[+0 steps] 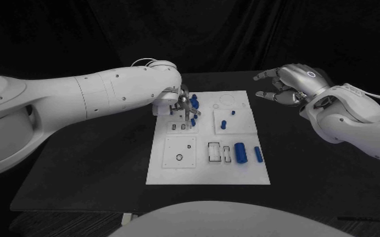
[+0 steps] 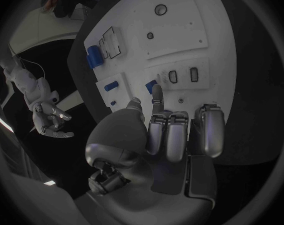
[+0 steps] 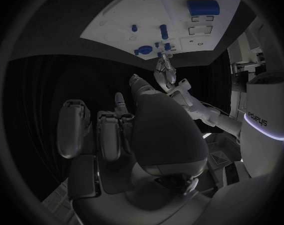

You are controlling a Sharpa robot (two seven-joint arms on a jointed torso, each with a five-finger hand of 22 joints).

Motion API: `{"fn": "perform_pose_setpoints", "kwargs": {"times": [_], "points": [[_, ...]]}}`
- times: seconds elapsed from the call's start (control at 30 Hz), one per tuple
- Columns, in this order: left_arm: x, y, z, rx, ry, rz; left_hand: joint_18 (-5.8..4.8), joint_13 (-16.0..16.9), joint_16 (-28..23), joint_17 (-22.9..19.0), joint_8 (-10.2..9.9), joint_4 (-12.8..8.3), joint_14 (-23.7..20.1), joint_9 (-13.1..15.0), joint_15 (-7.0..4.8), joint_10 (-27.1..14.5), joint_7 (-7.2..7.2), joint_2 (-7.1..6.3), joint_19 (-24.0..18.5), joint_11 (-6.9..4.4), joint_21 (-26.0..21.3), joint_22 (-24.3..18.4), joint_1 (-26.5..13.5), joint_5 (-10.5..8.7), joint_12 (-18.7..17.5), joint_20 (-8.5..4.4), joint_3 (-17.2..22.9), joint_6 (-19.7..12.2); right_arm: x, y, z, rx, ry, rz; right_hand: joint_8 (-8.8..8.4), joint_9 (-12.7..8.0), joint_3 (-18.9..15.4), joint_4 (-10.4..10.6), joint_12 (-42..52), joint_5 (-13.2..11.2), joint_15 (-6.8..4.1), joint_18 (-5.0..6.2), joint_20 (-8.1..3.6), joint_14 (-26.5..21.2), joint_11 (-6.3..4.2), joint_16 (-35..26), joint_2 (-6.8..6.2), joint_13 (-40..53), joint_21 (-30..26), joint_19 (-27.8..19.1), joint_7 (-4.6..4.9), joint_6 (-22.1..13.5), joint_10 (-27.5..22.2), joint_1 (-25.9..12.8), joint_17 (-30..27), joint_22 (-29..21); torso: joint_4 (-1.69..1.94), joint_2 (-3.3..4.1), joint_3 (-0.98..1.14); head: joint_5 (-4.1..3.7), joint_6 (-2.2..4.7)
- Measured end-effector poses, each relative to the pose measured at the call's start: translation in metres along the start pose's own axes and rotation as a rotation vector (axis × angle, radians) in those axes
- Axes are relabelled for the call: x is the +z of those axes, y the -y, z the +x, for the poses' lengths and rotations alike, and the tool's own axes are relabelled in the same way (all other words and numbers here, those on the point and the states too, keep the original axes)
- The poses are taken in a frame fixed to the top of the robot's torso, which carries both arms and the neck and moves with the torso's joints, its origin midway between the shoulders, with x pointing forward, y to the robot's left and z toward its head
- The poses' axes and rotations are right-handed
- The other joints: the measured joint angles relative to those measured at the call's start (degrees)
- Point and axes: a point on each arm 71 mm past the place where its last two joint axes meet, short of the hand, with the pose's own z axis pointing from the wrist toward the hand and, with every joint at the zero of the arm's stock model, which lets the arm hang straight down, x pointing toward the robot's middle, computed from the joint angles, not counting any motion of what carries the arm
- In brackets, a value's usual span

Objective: Assemble the parts on the task board

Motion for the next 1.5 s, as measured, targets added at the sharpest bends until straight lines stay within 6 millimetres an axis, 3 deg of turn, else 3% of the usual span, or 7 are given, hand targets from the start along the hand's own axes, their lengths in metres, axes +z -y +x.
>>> {"fn": "perform_pose_setpoints", "kwargs": {"times": [0.4,0.8,1.5], "points": [[0.005,0.001,0.004,-0.006,-0.004,-0.001,0.01,0.0,0.0,0.0,-1.3,-0.72,0.0,0.41,0.0,0.0,0.0,-0.03,0.0,0.0,-0.36,-0.01,0.63,0.69,0.0,0.0,1.36,0.0,0.0,0.001,0.001,-0.001,-0.001,0.002,0.0,0.0,0.0,0.0,0.0,0.0,0.0,0.01,0.2,0.0,0.0,0.0,0.14,-0.01,0.0,0.2,0.09,0.5,0.0,-0.14,0.0,-0.01,-0.1,-0.07,0.2,-0.04,0.0],[0.01,0.003,0.009,-0.006,-0.013,-0.003,0.01,0.01,0.0,0.0,-2.81,-1.84,0.0,0.88,0.01,0.0,0.0,-0.25,-0.22,0.01,-0.74,-0.01,1.45,1.95,0.0,-0.22,3.21,-0.01,0.0,0.003,0.002,-0.001,-0.003,0.01,0.28,0.01,0.0,0.0,0.0,0.0,0.0,0.0,0.2,0.0,0.2,0.0,0.37,-0.01,0.0,0.2,0.42,1.22,0.2,-0.37,0.0,-0.02,-0.2,-0.2,0.28,-0.07,0.02],[0.014,0.002,0.011,-0.009,-0.019,-0.006,0.01,0.02,0.0,-0.01,-4.57,-3.45,0.0,1.51,0.01,-0.01,0.0,-0.62,-0.43,0.02,-1.21,-0.02,3.2,2.41,0.0,-0.42,5.68,0.4,-0.001,0.005,0.005,0.008,-0.012,0.019,0.51,0.01,-0.16,-0.16,0.0,0.0,0.0,0.0,0.2,0.0,0.41,0.0,0.35,-0.01,0.0,0.2,0.41,1.63,-0.01,-0.35,0.0,-0.03,-0.27,-0.26,0.39,-0.04,0.03]]}}
